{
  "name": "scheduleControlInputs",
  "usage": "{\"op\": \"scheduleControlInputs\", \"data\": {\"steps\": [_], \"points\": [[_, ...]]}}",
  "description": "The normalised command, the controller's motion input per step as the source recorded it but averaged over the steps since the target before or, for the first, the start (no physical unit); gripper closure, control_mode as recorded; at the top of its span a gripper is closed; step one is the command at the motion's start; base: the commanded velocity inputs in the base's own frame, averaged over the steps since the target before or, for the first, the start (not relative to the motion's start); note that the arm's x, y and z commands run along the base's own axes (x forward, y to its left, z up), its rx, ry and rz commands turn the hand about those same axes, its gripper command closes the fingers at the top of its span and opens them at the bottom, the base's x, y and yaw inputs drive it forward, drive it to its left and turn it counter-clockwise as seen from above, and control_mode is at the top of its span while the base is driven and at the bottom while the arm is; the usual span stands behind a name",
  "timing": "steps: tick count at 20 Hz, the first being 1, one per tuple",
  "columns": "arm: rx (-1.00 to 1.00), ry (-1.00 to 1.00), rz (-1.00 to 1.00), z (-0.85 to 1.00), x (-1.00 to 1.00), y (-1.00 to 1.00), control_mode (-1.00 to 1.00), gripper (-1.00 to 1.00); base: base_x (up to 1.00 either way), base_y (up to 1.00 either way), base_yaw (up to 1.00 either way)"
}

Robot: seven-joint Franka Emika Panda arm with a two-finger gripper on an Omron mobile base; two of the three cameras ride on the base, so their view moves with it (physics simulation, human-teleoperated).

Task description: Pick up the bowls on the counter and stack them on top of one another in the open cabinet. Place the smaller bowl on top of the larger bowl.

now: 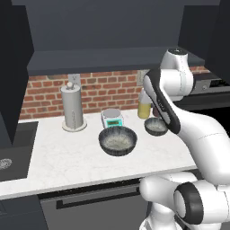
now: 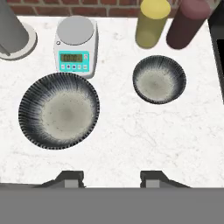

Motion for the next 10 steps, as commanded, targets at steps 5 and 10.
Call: {"op": "scheduleControlInputs", "data": {"steps": [5, 10], "points": [[0.00, 0.00, 0.00, -0.03, -0.29, -0.05, -1.00, -1.00, 0.00, 0.00, 0.00], [0.00, 0.09, -0.06, -0.27, -0.53, -0.33, -1.00, -1.00, 0.00, 0.00, 0.00]]}}
